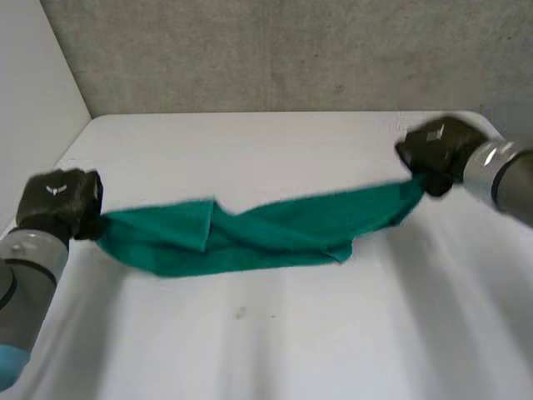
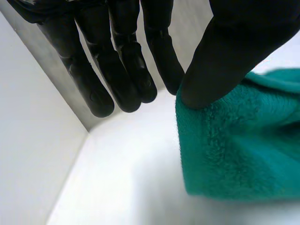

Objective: Fold the towel.

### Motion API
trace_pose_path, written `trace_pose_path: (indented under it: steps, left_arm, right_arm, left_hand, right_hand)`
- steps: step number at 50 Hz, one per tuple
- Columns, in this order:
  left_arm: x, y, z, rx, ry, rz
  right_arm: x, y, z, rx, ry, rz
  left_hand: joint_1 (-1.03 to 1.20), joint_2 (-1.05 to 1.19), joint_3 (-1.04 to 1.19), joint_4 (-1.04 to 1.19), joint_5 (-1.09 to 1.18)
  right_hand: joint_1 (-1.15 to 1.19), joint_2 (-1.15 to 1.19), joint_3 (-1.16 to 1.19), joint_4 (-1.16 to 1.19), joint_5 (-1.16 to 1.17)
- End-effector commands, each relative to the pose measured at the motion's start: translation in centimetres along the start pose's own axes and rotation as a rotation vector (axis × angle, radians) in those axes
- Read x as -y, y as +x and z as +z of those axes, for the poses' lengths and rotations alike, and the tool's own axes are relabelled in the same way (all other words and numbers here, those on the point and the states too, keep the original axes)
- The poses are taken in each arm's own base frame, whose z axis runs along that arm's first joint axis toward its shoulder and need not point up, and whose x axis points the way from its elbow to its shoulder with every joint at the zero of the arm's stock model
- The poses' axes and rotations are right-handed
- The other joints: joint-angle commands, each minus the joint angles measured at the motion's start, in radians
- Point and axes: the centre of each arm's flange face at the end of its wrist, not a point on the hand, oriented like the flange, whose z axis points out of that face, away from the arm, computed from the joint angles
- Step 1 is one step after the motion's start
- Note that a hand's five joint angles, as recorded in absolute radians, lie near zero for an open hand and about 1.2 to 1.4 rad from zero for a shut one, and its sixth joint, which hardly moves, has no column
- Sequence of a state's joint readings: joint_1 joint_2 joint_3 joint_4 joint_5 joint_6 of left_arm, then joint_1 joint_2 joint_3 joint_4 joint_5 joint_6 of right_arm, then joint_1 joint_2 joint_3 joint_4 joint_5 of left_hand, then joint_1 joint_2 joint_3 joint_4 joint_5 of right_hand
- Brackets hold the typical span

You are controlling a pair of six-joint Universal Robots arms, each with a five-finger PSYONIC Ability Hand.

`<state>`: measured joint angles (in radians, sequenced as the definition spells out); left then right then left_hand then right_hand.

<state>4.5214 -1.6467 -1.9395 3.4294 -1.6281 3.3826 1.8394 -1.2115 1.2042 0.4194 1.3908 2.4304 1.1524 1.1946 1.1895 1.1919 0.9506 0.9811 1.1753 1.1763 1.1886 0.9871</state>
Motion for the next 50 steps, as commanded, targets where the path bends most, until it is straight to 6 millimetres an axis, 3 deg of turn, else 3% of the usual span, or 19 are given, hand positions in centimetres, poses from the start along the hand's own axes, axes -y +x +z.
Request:
trace_pose_path:
  steps: [1,4,8,11,14,15,16,18,20,23,25,26,29,34,36,41,50]
  left_arm:
    - [-2.1,0.5,2.1,-0.041,-0.112,0.077]
    - [-2.1,0.8,3.4,-0.045,-0.105,0.094]
    - [-0.5,1.2,6.0,-0.039,-0.028,0.08]
    - [1.0,1.6,7.7,-0.03,0.05,0.082]
    - [1.0,1.9,8.4,-0.029,0.063,0.094]
    - [0.7,1.9,8.5,-0.031,0.056,0.096]
    - [0.1,2.1,8.4,-0.036,0.034,0.101]
    - [-0.3,2.2,8.2,-0.043,0.015,0.11]
    - [-1.3,2.5,7.1,-0.065,-0.037,0.145]
    - [-2.3,3.3,5.5,-0.108,-0.085,0.191]
    - [-1.6,4.8,3.5,-0.156,-0.069,0.223]
    - [-1.6,4.8,3.5,-0.156,-0.069,0.224]
    - [0.9,7.1,0.3,-0.226,0.025,0.234]
    - [2.9,9.2,-1.6,-0.272,0.098,0.19]
    - [3.4,10.2,-1.4,-0.282,0.11,0.15]
    - [1.9,12.9,0.9,-0.29,0.055,0.107]
    - [0.2,14.8,5.8,-0.245,-0.04,0.071]
  right_arm:
    - [-4.1,-1.7,1.8,0.057,-0.219,-0.134]
    - [-3.5,-0.9,3.5,-0.023,-0.164,-0.141]
    - [-1.6,0.5,5.1,-0.134,-0.04,-0.091]
    - [-0.9,1.2,5.3,-0.169,0.0,-0.04]
    - [-0.8,0.9,5.1,-0.154,0.014,0.01]
    - [-0.9,0.8,5.0,-0.153,0.01,0.02]
    - [-1.0,0.6,4.8,-0.145,0.007,0.028]
    - [-1.1,0.3,4.4,-0.141,0.004,0.029]
    - [-1.3,0.0,4.1,-0.136,0.0,0.03]
    - [-1.9,-0.5,3.9,-0.133,-0.004,0.032]
    - [-2.1,-0.7,3.9,-0.134,-0.002,0.031]
    - [-2.1,-0.7,3.9,-0.134,-0.002,0.031]
    - [-2.5,-1.0,4.0,-0.131,-0.009,0.033]
    - [-2.9,-1.4,3.8,-0.123,-0.016,0.035]
    - [-3.0,-1.5,3.7,-0.12,-0.02,0.035]
    - [-3.1,-1.7,3.5,-0.116,-0.022,0.035]
    - [-3.4,-1.9,3.5,-0.112,-0.03,0.035]
  left_hand:
    - [0.244,0.202,0.207,0.204,0.271]
    - [0.244,0.202,0.207,0.204,0.271]
    - [0.244,0.202,0.207,0.204,0.271]
    - [0.244,0.202,0.207,0.204,0.271]
    - [0.244,0.202,0.207,0.204,0.271]
    - [0.154,0.112,0.117,0.115,0.181]
    - [-0.294,-0.337,-0.331,-0.334,-0.267]
    - [-0.749,-0.791,-0.786,-0.788,-0.722]
    - [-0.895,-0.937,-0.932,-0.934,-0.867]
    - [-0.909,-0.952,-0.947,-0.949,-0.882]
    - [-0.918,-0.961,-0.955,-0.958,-0.891]
    - [-0.918,-0.961,-0.955,-0.958,-0.891]
    - [-0.907,-0.949,-0.944,-0.946,-0.879]
    - [-0.868,-0.911,-0.906,-0.908,-0.841]
    - [-0.827,-0.87,-0.865,-0.867,-0.8]
    - [-0.754,-0.796,-0.791,-0.794,-0.727]
    - [-0.689,-0.732,-0.727,-0.729,-0.662]
  right_hand:
    - [0.415,0.221,0.22,0.208,0.235]
    - [0.415,0.221,0.22,0.208,0.235]
    - [0.415,0.221,0.22,0.208,0.235]
    - [0.415,0.221,0.22,0.208,0.235]
    - [0.415,0.221,0.22,0.208,0.235]
    - [0.415,0.221,0.22,0.208,0.235]
    - [0.415,0.221,0.22,0.208,0.235]
    - [0.415,0.221,0.22,0.208,0.235]
    - [0.415,0.221,0.22,0.208,0.235]
    - [0.415,0.221,0.22,0.208,0.235]
    - [0.415,0.221,0.22,0.208,0.235]
    - [0.415,0.221,0.22,0.208,0.235]
    - [0.415,0.221,0.22,0.208,0.235]
    - [0.415,0.221,0.22,0.208,0.235]
    - [0.415,0.221,0.22,0.208,0.235]
    - [0.415,0.221,0.22,0.208,0.235]
    - [0.415,0.221,0.22,0.208,0.235]
